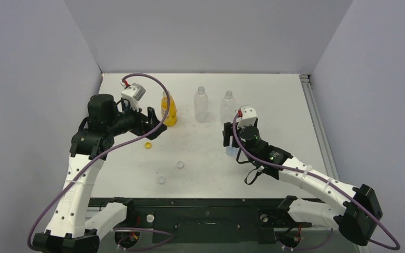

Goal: Unscrew the bottle caps

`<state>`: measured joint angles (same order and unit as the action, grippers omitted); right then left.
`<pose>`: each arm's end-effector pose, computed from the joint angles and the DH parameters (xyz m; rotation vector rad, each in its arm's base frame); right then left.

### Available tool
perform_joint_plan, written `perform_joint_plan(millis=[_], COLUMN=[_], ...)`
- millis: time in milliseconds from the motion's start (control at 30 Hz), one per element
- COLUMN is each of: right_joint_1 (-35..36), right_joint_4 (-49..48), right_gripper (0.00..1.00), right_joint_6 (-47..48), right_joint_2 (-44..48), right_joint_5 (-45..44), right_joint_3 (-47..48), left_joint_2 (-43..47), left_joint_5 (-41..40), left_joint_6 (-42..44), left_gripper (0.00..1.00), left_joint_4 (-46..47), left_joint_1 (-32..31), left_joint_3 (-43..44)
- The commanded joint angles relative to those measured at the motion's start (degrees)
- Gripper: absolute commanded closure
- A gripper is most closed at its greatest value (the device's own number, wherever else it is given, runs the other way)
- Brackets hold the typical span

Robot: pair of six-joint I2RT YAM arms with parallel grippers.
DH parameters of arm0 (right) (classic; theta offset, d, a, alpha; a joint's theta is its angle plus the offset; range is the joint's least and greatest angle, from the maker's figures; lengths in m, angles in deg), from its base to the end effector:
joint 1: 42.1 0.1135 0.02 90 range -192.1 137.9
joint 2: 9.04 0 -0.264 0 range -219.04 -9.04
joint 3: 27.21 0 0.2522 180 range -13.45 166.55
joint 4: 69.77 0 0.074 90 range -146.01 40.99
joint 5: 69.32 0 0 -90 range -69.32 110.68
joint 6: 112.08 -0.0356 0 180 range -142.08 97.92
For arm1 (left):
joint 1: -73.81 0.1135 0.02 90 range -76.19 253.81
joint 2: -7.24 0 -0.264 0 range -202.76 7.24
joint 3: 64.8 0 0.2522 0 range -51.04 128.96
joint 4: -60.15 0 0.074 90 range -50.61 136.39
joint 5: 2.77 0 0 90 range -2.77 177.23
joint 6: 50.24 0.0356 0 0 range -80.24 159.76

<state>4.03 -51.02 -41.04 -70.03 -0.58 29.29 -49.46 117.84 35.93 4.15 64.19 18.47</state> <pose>0.1769 0.1654 0.2823 -0.2239 1.9541 0.3831 0.1860 -0.0499 0.3955 0.4315 2.0343 -0.6985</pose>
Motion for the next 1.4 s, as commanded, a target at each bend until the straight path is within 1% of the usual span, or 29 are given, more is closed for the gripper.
perform_joint_plan(millis=[0, 100, 267, 400, 467, 500, 533, 567, 633, 700, 733, 867, 967, 1033, 1067, 1100, 1167, 1200, 1300, 1367], right_joint_1=[-0.2, -0.2, -0.2, -0.1, -0.1, 0.0, -0.1, 0.0, 0.1, 0.4, 0.5, 2.1, 5.2, 7.7, 9.8, 10.8, 14.2, 16.4, 20.0, 22.2], right_joint_4=[-1.8, -2.0, -2.5, -1.6, -1.3, -1.4, -1.3, -1.3, -0.9, -0.2, 0.0, 1.3, 2.7, 4.2, 4.3, 3.8, 1.9, 0.3, -3.7, -5.3], right_gripper=[0.34, 0.40, 0.57, 0.65, 0.72, 0.77, 0.80, 0.85, 0.91, 0.94, 0.95, 0.95, 0.95, 0.95, 0.95, 0.95, 0.95, 0.94, 0.94, 0.93], right_joint_6=[-0.4, -0.6, -1.1, -1.0, -1.0, -1.0, -1.0, -0.8, -0.4, -0.2, -0.1, -1.2, -1.6, -2.3, -2.9, -3.2, -4.6, -5.4, -7.3, -8.0], right_joint_2=[-0.7, -1.6, -2.0, -2.8, -2.5, -2.1, -1.8, -1.1, 0.0, 1.4, 1.9, 4.5, 4.2, 3.2, 2.8, 2.3, 1.6, 1.2, -0.8, -2.2], right_joint_5=[0.8, 0.4, -0.2, -1.2, -1.9, -2.0, -2.4, -2.5, -2.6, -2.4, -1.4, 2.7, 4.2, 4.8, 4.9, 5.0, 4.7, 4.6, 5.6, 6.3], right_joint_3=[-0.7, -1.4, -2.3, -2.0, -2.0, -2.0, -2.1, -2.0, -1.5, -0.5, 0.5, 5.5, 12.1, 15.9, 16.9, 18.2, 19.5, 19.8, 22.0, 23.5], left_joint_2=[1.3, 1.3, 0.9, 0.7, 0.7, 0.7, 0.7, 0.8, 0.9, 1.4, 2.1, 4.2, 7.0, 10.3, 12.6, 13.6, 15.2, 15.2, 15.4, 17.6], left_joint_5=[1.4, 1.4, 1.4, 1.4, 1.5, 1.5, 1.6, 1.6, 2.1, 4.2, 5.3, 14.7, 23.3, 26.1, 26.2, 25.6, 24.9, 25.0, 27.7, 28.3], left_joint_6=[0.3, 0.6, 0.6, 0.5, 0.5, 0.4, 0.5, 0.4, 0.6, 1.5, 2.6, 7.5, 10.2, 13.9, 14.2, 13.6, 11.6, 10.5, 9.1, 7.0], left_gripper=[0.03, 0.03, 0.03, 0.04, 0.04, 0.04, 0.04, 0.03, 0.03, 0.03, 0.03, 0.03, 0.03, 0.04, 0.04, 0.03, 0.03, 0.03, 0.03, 0.03], left_joint_4=[1.6, 1.6, 1.3, 1.3, 1.4, 1.5, 1.5, 1.6, 1.9, 2.6, 2.8, 2.0, 2.4, 3.9, 5.3, 8.8, 12.5, 12.9, 14.8, 17.5], left_joint_1=[0.3, 0.3, 0.3, 0.3, 0.4, 0.3, 0.3, 0.3, 0.3, 0.3, 0.3, 0.3, 0.3, 0.1, 0.0, 0.0, -0.1, -0.1, -0.1, -0.2], left_joint_3=[1.5, 1.7, 2.7, 3.0, 3.1, 3.0, 2.9, 2.8, 2.3, 1.5, 1.2, 0.9, -2.1, -4.6, -5.4, -7.0, -8.3, -8.6, -10.8, -13.3])
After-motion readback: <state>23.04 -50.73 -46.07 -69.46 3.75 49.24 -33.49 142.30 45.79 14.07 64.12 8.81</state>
